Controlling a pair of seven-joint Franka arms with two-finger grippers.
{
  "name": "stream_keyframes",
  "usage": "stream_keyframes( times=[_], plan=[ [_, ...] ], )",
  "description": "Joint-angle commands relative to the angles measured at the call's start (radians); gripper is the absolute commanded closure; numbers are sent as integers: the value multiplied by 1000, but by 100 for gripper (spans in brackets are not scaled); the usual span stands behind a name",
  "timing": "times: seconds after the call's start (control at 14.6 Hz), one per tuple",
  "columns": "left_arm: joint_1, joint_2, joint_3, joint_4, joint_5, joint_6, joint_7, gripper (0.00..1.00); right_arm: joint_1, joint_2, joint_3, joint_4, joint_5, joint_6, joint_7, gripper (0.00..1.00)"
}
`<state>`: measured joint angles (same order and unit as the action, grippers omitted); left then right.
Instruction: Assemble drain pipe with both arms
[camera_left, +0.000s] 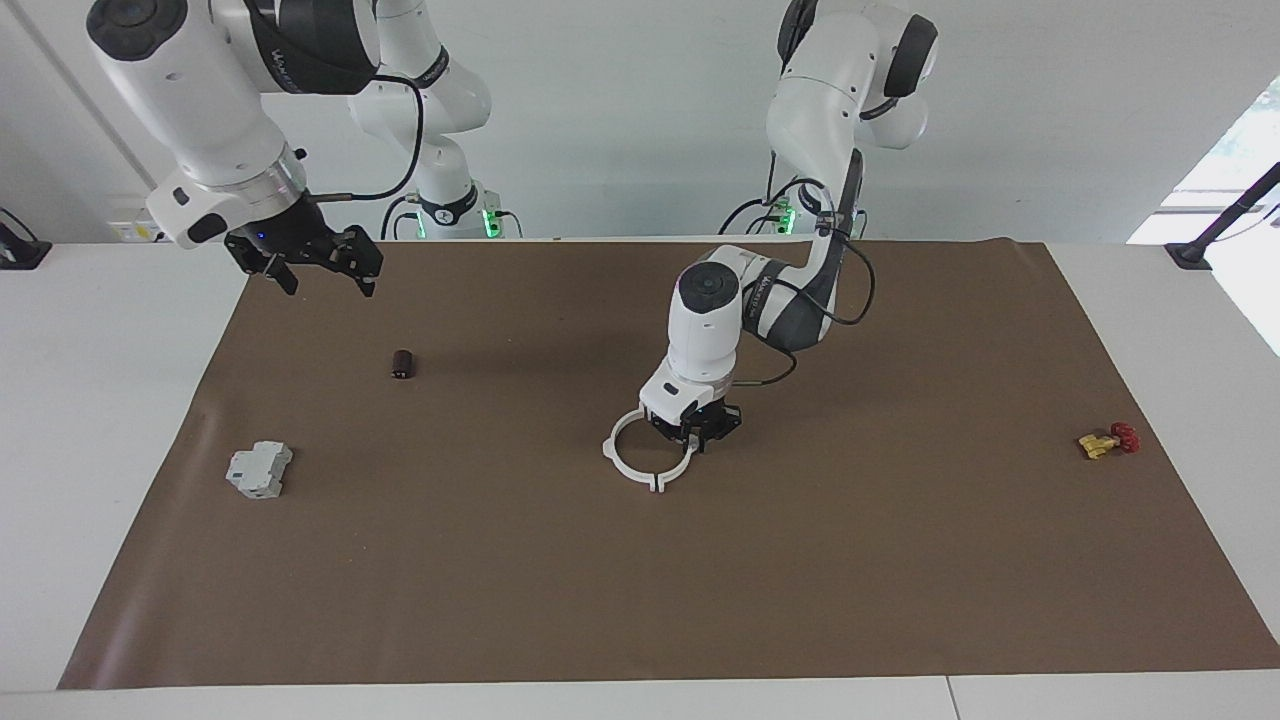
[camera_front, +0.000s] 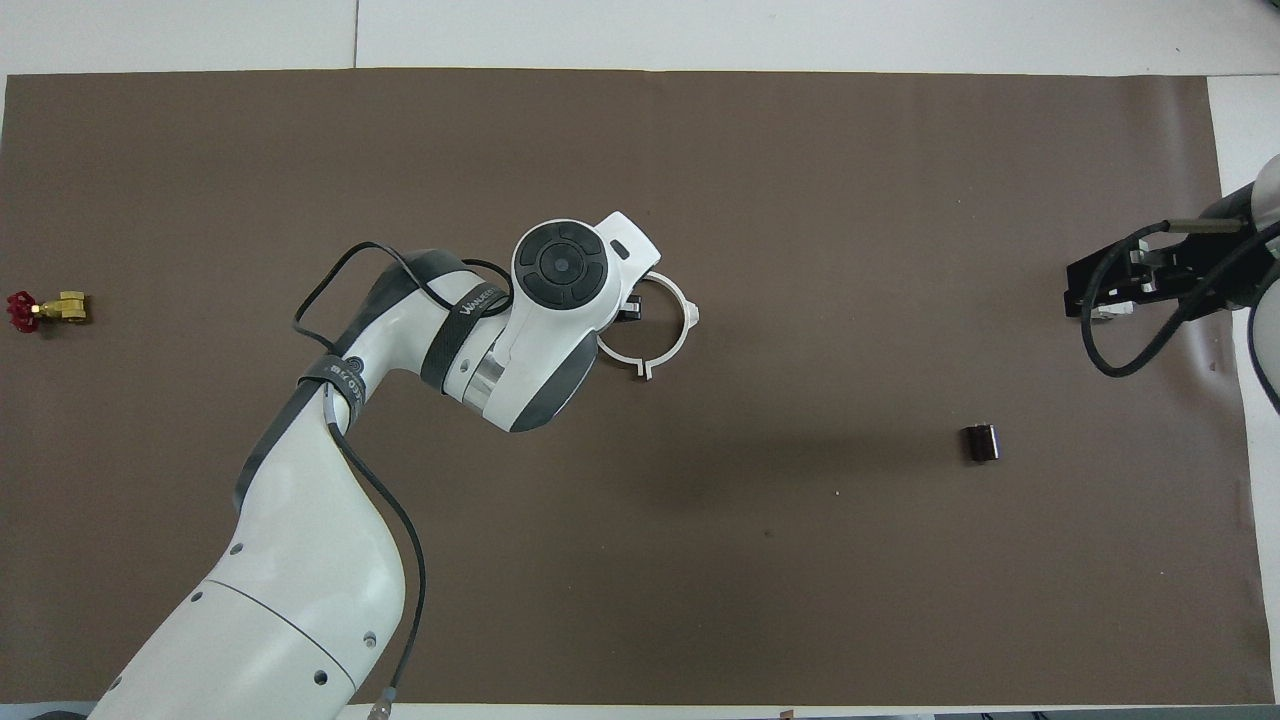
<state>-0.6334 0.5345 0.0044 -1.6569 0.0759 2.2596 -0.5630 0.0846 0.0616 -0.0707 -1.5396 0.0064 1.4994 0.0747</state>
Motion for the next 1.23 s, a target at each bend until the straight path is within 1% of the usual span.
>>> stream_keyframes(
  times=[0.0, 0.41, 0.89, 0.96, 1.02, 1.09, 1.16],
  plan=[
    [-12, -5, 8, -14, 7, 12, -8, 100, -14, -16, 9, -22, -11, 22, -23, 0],
    [-12, -11, 8, -34, 7, 14, -3, 100, -14, -22, 9, -13, -8, 21, -21, 0],
    [-11, -10, 6, -26, 5, 18, -3, 100, -29, -46, 3, -8, -8, 13, -18, 0],
    [-11, -8, 6, -26, 5, 18, -3, 93, -34, -46, 3, -11, -8, 22, -18, 0],
    [-11, -8, 6, -24, -1, 18, -3, 75, -43, -46, 3, -13, -8, 22, -18, 0],
    [-9, -8, 6, -24, -19, 26, -11, 34, -46, -46, 3, -16, -6, 22, -18, 0],
    [-8, -7, 6, -23, -54, 38, -14, 0, -46, -46, 3, -16, -8, 22, -19, 0]
  ],
)
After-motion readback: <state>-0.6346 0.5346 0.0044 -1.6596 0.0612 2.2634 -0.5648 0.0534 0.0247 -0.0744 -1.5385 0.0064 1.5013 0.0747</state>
